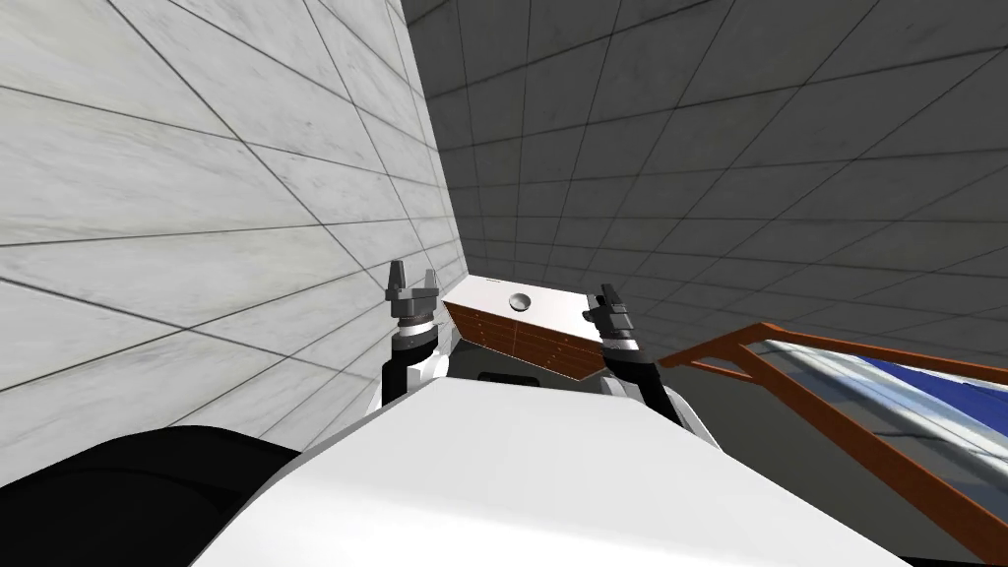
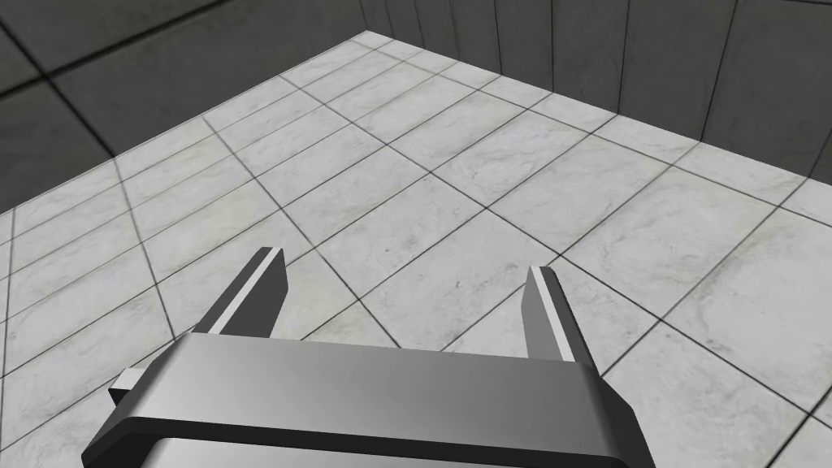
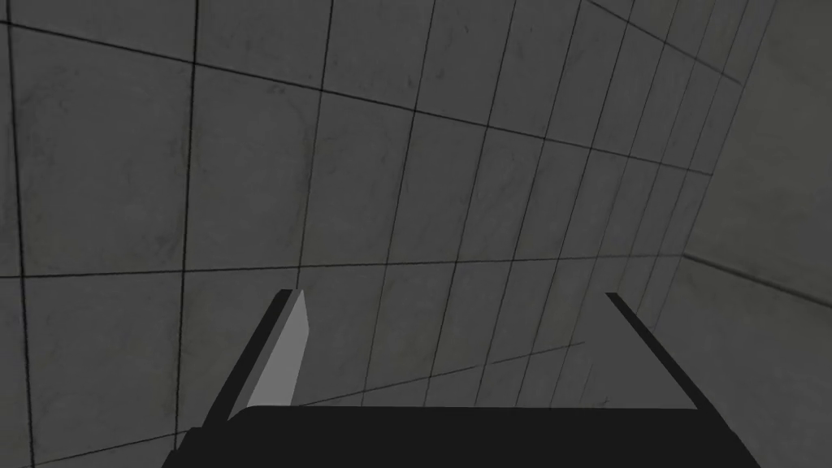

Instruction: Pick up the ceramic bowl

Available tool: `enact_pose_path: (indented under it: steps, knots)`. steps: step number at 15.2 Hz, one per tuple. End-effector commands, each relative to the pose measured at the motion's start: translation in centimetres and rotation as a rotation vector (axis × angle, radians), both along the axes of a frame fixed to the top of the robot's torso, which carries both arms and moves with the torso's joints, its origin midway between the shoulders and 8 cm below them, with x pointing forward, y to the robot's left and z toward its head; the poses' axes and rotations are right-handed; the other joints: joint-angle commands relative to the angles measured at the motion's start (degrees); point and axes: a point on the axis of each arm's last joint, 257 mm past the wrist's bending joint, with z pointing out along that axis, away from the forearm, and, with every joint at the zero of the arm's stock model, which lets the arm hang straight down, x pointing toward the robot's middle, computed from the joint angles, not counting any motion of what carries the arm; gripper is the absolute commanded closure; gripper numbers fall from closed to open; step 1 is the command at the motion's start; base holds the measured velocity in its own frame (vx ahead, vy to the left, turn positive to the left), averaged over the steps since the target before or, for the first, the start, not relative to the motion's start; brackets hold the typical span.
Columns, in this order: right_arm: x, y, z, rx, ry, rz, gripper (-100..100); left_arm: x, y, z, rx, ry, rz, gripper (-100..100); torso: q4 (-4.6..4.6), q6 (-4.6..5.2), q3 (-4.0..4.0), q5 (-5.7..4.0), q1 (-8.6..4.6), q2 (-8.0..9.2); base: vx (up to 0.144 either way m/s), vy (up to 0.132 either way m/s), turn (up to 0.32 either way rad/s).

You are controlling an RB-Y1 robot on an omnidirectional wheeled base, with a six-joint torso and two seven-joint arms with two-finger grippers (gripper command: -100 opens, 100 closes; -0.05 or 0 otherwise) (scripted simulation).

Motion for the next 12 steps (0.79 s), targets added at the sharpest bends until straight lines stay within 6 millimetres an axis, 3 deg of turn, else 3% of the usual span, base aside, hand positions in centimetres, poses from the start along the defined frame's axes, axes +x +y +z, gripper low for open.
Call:
enact_pose_path:
  steps: [1, 2, 3, 4, 5, 6, 7, 8, 9, 10, 12]
  knots:
    - [0.1, -0.1, -1.1, -0.042, 0.037, -0.003, -100, 0.0, 0.0, 0.0, 0.0, 0.0, 0.0, 0, 0.0, 0.0, 0.0, 0.0, 0.0, 0.0, 0.01, 0.035, 0.117]
    - [0.2, -0.3, -2.7, -0.093, 0.085, -0.008, -100, 0.0, 0.0, 0.0, 0.0, 0.0, 0.0, 0, 0.0, 0.01, 0.0, 0.0, 0.0, 0.0, 0.015, 0.044, 0.174]
    - [0.2, -0.3, -2.7, -0.097, 0.086, -0.006, -100, 0.0, 0.0, 0.0, 0.0, 0.0, 0.0, 0, 0.0, -0.01, 0.0, 0.0, 0.01, -0.01, 0.017, 0.044, 0.154]
    - [0.2, -0.6, -4.5, -0.146, 0.136, -0.013, -100, 0.0, 0.0, 0.0, 0.0, 0.0, 0.0, 0, 0.0, 0.0, -0.01, 0.0, 0.02, -0.02, 0.013, 0.05, 0.192]
    - [0.2, -0.5, -4.5, -0.155, 0.138, -0.008, -100, 0.0, 0.0, 0.0, 0.0, 0.0, 0.0, 0, 0.0, -0.01, -0.01, 0.01, 0.04, -0.01, 0.014, 0.045, 0.151]
    - [0.2, -1.0, -6.4, -0.201, 0.19, -0.018, -100, 0.0, 0.0, 0.0, 0.0, 0.0, 0.0, 0, 0.0, 0.0, -0.01, 0.01, 0.04, -0.01, 0.02, 0.055, 0.191]
    - [0.2, -0.9, -6.4, -0.216, 0.192, -0.01, -100, 0.0, 0.0, 0.0, 0.0, 0.0, 0.0, 0, 0.0, -0.01, -0.01, 0.01, 0.05, -0.02, 0.019, 0.048, 0.158]
    - [0.0, -1.5, -8.4, -0.263, 0.245, -0.021, -100, 0.0, 0.0, 0.0, 0.0, 0.0, 0.0, 0, 0.0, 0.0, -0.01, 0.02, 0.05, -0.03, 0.024, 0.054, 0.202]
    - [0.0, -1.4, -8.4, -0.279, 0.248, -0.012, -100, 0.0, 0.0, 0.0, 0.0, 0.0, 0.0, 0, -0.01, -0.01, -0.02, 0.01, 0.06, -0.04, 0.026, 0.05, 0.169]
    - [-0.3, -2.0, -10.4, -0.33, 0.302, -0.021, -100, 0.0, 0.0, 0.0, 0.0, 0.0, 0.0, 0, -0.01, 0.0, -0.03, 0.02, 0.05, -0.05, 0.029, 0.045, 0.206]
    - [-0.3, -1.9, -10.4, -0.345, 0.304, -0.012, -100, 0.0, 0.0, 0.0, 0.0, 0.0, 0.0, 0, -0.01, 0.0, -0.04, 0.01, 0.04, -0.07, 0.025, 0.038, 0.12]
